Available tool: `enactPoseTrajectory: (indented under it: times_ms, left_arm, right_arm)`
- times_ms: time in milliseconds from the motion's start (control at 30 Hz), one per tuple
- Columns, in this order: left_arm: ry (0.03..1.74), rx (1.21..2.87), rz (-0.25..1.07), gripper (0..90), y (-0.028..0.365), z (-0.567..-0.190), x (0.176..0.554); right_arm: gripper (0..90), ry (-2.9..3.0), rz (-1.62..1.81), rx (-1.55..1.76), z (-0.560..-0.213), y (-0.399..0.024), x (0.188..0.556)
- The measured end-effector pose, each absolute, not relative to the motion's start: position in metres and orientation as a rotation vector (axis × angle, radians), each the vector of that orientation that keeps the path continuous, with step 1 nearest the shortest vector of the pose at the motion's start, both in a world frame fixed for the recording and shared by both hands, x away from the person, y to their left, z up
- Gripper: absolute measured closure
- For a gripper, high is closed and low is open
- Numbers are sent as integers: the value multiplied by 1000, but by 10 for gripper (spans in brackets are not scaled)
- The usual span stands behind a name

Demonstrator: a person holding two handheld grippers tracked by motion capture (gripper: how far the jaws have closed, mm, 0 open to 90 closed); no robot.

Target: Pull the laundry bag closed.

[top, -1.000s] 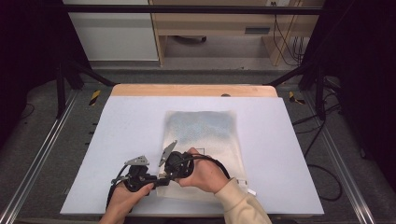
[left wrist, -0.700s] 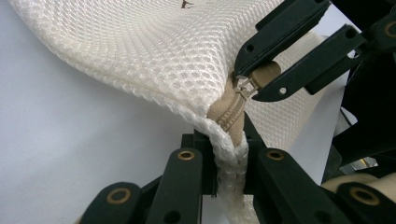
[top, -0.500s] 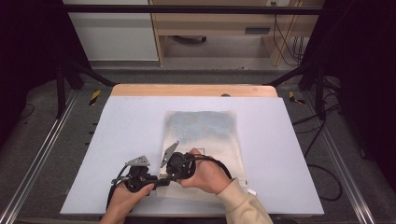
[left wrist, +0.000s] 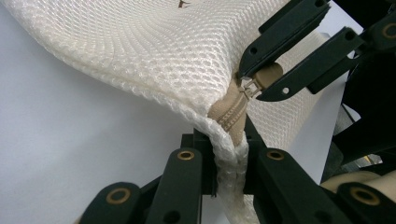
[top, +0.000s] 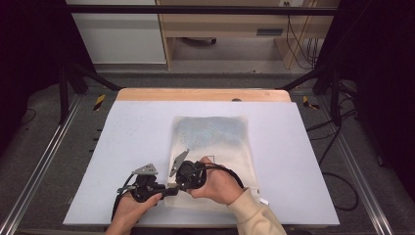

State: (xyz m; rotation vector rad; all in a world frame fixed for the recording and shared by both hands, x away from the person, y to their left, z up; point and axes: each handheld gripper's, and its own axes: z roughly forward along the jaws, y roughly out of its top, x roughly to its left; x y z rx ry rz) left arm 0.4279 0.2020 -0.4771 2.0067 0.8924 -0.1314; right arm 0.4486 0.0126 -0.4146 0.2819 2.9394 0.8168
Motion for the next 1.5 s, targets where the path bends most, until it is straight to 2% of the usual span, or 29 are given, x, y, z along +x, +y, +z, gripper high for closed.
enactPoseTrajectory:
  times_ms: [1500]
  left_arm:
    - [876,2003,-122,826,201,-474,426]
  right_arm:
    - [818,2927,805,367,-418,-14,450]
